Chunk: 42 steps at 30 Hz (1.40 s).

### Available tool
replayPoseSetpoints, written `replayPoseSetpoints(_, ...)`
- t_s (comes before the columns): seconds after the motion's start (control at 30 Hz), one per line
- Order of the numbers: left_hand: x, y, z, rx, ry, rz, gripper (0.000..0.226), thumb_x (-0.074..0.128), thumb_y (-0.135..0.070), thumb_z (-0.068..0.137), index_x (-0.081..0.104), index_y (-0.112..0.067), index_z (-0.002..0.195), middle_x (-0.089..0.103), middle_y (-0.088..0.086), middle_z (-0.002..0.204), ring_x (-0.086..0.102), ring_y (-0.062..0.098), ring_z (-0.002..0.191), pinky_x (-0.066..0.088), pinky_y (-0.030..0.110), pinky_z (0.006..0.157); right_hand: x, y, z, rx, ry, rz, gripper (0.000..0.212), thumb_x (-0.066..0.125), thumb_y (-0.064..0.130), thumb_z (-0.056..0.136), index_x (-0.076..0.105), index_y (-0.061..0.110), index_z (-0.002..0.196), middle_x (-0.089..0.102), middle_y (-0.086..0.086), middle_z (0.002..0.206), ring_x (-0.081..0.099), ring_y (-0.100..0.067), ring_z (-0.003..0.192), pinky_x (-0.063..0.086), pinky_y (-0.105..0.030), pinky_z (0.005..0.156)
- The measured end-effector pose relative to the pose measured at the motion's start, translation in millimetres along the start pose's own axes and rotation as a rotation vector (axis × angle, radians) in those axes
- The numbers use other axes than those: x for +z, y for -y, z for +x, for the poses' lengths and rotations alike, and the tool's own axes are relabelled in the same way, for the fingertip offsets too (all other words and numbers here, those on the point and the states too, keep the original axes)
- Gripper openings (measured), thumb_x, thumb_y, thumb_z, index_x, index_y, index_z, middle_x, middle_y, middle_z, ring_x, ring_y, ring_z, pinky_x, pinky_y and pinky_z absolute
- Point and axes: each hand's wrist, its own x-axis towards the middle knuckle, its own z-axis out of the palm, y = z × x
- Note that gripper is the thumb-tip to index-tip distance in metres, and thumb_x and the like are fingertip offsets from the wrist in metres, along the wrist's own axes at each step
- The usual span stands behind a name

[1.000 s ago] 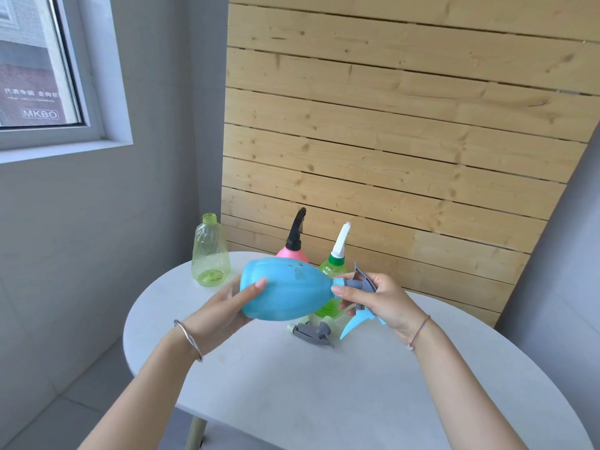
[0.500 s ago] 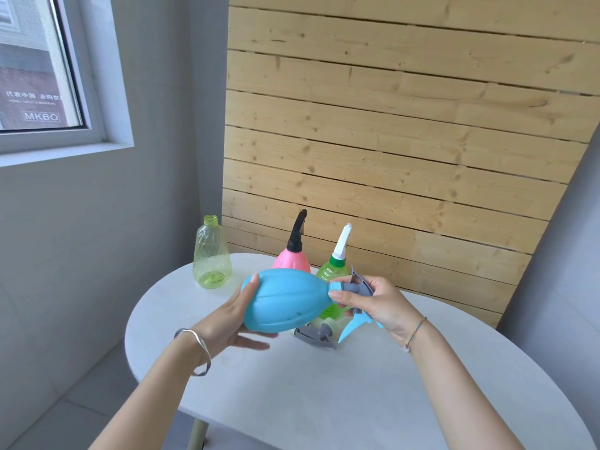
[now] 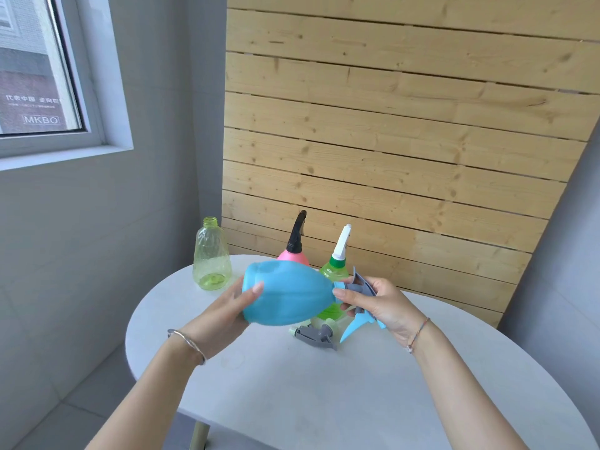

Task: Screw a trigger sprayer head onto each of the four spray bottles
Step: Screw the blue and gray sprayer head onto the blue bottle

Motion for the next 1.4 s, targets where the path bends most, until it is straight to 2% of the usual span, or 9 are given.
replayPoseSetpoints(0.1,5.6,-1.5,-2.1,-0.175,-0.062,0.019,0.065,0.049,-0.078,0.060,0.063,-0.041,0.112,0.072,-0.006,0.112,0.069,0.016,0.103,0.059,0.039,0.079,4.3,0.2,0.4,-0.013,0.002,-0.023,0.020,0.080,0.024,0.067,0.072,0.018,0.085,0.071,0.009,0.070,0.061,-0.005,0.061,0.048,-0.016,0.056)
replayPoseSetpoints(0.27,1.2,3.3,3.6,0.018,-0.129,-0.046,0.086,0.077,-0.036,0.072,0.028,-0.035,0.144,0.057,-0.004,0.133,0.065,0.012,0.108,0.057,0.024,0.078,1.8,-0.5,0.6,-0.002,-0.040,0.001,0.020,0.079,0.028,0.064,0.073,0.019,0.082,0.073,0.005,0.075,0.064,-0.013,0.070,0.050,-0.025,0.068)
replayPoseSetpoints(0.43,3.3,1.0,0.6,-0.209,-0.053,-0.072,0.067,0.049,-0.078,0.063,0.066,-0.033,0.110,0.072,0.002,0.113,0.069,0.021,0.103,0.059,0.042,0.073,4.5,0.0,1.3,-0.016,-0.020,-0.017,0.037,0.081,0.036,0.055,0.073,0.018,0.086,0.073,0.007,0.077,0.064,-0.008,0.069,0.051,-0.020,0.065)
replayPoseSetpoints(0.63,-6.5,1.0,4.2,0.012,-0.058,-0.109,0.067,0.069,-0.050,0.075,0.045,-0.035,0.135,0.054,-0.001,0.139,0.057,0.017,0.121,0.050,0.036,0.096,0.0,1.5,0.1,-0.004,-0.034,0.061,0.032,0.080,0.035,0.053,0.074,0.019,0.081,0.074,0.005,0.077,0.067,-0.009,0.067,0.052,-0.019,0.062)
replayPoseSetpoints(0.73,-1.8,0.2,1.4,-0.183,-0.038,-0.050,0.069,0.055,-0.078,0.065,0.061,-0.035,0.119,0.069,-0.001,0.120,0.065,0.022,0.110,0.057,0.043,0.083,3.3,0.8,0.1,-0.023,-0.008,0.019,0.036,0.081,0.035,0.054,0.073,0.018,0.085,0.073,0.006,0.077,0.065,-0.007,0.068,0.051,-0.018,0.061)
replayPoseSetpoints(0.83,3.8,3.8,1.1,-0.164,-0.068,0.037,0.076,0.068,-0.071,0.056,0.055,-0.033,0.121,0.072,0.001,0.113,0.070,0.021,0.101,0.060,0.037,0.072,4.6,-1.3,1.0,-0.015,-0.010,0.015,0.034,0.081,0.029,0.061,0.073,0.015,0.090,0.072,0.004,0.078,0.064,-0.010,0.067,0.051,-0.019,0.062)
replayPoseSetpoints(0.97,0.2,-3.4,-0.7,0.024,-0.061,0.017,0.085,0.087,-0.049,0.049,0.049,-0.042,0.126,0.062,-0.003,0.127,0.064,0.016,0.111,0.057,0.028,0.079,1.6,0.9,1.4,-0.006,-0.004,0.107,0.040,0.078,0.028,0.057,0.072,0.011,0.092,0.071,0.003,0.072,0.062,-0.009,0.060,0.051,-0.018,0.058)
replayPoseSetpoints(1.17,4.9,2.4,-1.0,-0.236,-0.125,0.028,0.069,0.071,-0.074,0.052,0.066,-0.034,0.108,0.075,0.000,0.104,0.073,0.019,0.092,0.059,0.040,0.069,6.9,-0.3,-0.7,-0.070,0.006,0.006,0.027,0.074,0.010,0.075,0.066,0.001,0.099,0.071,0.004,0.078,0.065,-0.006,0.063,0.049,-0.015,0.055)
replayPoseSetpoints(1.4,9.4,-0.4,-0.6,0.035,-0.291,0.108,0.065,0.074,-0.063,0.050,0.059,-0.039,0.109,0.070,0.003,0.111,0.072,0.016,0.090,0.060,0.034,0.065,15.3,0.0,0.3,-0.048,-0.049,0.007,0.027,0.073,0.010,0.076,0.067,-0.001,0.100,0.069,-0.007,0.084,0.067,-0.011,0.061,0.047,-0.014,0.054)
